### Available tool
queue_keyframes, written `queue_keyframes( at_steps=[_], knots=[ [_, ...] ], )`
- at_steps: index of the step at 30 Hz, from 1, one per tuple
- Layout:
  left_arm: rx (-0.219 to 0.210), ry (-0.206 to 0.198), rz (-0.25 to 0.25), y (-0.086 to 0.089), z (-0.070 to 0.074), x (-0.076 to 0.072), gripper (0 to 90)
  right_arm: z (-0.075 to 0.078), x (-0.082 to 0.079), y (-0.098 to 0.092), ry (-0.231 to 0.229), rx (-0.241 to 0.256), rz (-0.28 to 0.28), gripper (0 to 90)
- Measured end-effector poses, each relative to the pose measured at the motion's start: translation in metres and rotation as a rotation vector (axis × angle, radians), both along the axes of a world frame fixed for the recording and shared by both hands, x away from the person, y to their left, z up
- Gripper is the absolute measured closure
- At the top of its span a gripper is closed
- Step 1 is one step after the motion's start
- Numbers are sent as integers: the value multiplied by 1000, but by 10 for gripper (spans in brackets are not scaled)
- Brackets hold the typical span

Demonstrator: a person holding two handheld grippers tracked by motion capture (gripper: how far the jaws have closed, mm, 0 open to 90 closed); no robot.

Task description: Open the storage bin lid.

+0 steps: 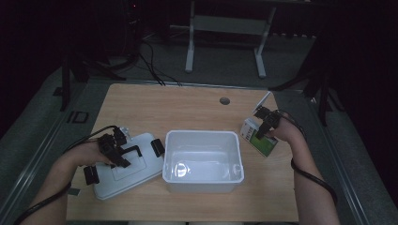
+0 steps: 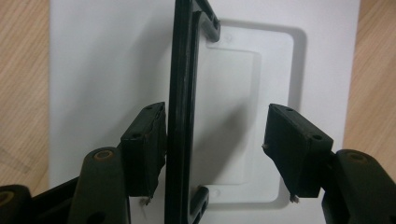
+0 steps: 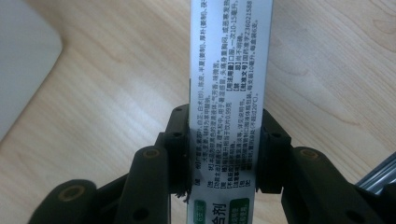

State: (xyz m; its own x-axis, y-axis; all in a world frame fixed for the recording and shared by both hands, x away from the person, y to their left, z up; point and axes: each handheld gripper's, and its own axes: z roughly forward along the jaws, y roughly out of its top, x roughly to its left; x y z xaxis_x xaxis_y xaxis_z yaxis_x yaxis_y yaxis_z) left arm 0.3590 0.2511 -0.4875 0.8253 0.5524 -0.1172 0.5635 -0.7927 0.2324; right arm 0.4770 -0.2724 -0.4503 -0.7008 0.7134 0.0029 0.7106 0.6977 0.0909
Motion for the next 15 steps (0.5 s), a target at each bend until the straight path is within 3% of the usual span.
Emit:
queue_keyframes(
  at_steps=[5,8,15],
  knots=[
    [1,1,5,1,1,-1,399,13,-12,-2,-20,47,62,638],
    [-17,2,6,1,4,-1,399,21,-20,-2,-48,41,91,638],
    [10,-1,-3,-1,4,-1,399,42,-43,3,-54,45,199,639]
  ],
)
